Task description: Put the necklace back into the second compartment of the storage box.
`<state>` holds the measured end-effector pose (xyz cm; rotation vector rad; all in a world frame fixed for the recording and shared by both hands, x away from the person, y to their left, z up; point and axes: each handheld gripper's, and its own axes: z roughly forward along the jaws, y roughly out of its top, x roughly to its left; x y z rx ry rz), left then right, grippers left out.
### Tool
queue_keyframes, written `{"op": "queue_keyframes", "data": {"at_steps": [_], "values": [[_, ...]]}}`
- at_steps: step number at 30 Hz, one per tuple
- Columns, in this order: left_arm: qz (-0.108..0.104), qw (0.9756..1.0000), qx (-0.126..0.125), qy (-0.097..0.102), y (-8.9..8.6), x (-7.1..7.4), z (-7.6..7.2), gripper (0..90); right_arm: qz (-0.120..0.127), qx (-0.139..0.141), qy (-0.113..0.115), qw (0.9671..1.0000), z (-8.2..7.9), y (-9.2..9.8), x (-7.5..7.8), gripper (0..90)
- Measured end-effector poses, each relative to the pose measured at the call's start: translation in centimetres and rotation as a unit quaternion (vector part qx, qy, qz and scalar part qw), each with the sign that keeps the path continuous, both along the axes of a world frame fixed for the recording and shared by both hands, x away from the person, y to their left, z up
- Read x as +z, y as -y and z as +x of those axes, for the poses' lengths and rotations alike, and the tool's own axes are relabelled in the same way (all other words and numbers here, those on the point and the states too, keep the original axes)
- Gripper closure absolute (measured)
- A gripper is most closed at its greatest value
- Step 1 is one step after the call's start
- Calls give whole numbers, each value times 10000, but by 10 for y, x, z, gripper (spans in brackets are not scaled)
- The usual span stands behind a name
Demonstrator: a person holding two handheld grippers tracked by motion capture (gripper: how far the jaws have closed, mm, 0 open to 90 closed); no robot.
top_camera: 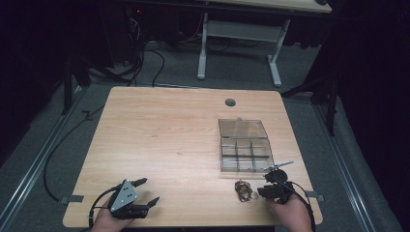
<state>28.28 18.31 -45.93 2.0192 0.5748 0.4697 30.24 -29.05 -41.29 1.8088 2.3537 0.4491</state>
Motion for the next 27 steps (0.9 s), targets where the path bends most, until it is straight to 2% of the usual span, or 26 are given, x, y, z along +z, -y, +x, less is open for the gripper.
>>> {"op": "queue_keyframes", "data": {"at_steps": [5,7,11,16,21,27], "values": [[-17,10000,-2,-12,0,0,0,235,-6,53,-185,9998,5,2,2,674],[-3,10000,-15,-11,0,0,0,234,59,80,-346,9994,7,1,1,666],[23,10000,-45,-18,0,0,0,233,-128,214,-519,9983,10,-2,1,662],[28,10000,-57,-31,0,0,0,231,-201,302,-618,9974,13,-4,4,653],[22,10000,-40,-39,0,0,1,222,-152,368,-614,9973,14,-8,11,641],[35,9999,-78,-82,1,0,2,216,-195,627,-612,9960,13,-19,24,610]]}}
